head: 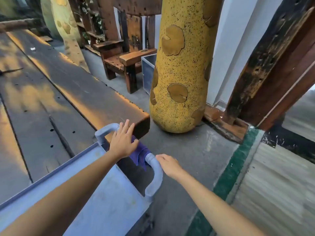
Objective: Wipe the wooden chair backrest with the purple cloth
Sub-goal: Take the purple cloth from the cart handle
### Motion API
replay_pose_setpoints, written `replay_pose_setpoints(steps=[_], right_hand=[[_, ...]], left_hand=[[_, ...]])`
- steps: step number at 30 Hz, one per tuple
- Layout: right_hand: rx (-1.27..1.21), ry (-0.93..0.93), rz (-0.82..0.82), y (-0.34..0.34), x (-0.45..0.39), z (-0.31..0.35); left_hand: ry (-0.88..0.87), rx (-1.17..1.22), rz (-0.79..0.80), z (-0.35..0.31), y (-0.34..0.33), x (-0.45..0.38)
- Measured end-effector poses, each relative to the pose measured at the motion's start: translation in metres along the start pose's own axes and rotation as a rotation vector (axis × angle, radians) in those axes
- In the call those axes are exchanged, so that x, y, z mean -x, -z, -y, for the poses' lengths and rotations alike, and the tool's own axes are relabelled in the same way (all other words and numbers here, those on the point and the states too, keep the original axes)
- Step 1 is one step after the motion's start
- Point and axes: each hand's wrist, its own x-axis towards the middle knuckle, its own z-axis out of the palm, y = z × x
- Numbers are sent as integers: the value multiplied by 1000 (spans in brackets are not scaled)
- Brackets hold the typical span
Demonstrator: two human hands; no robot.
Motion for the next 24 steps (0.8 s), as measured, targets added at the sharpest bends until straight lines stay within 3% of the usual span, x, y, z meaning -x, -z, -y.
replay_pose_setpoints(steps=[2,6,9,14,20,24], right_hand=[[-61,-82,60,-9,-22,-1],[-445,-177,225,-27,-45,5],[-555,-123,257,-28,-53,10],[-534,35,298,-26,-66,14],[-495,67,243,-24,-85,28],[-613,89,155,-16,-88,48]], left_hand=[[74,1,34,5,-8,-9],[171,-4,219,14,-27,-19],[213,4,292,12,-33,-20],[191,-4,231,12,-30,-22],[188,12,98,21,-12,-45],[257,-60,185,34,-9,-74]])
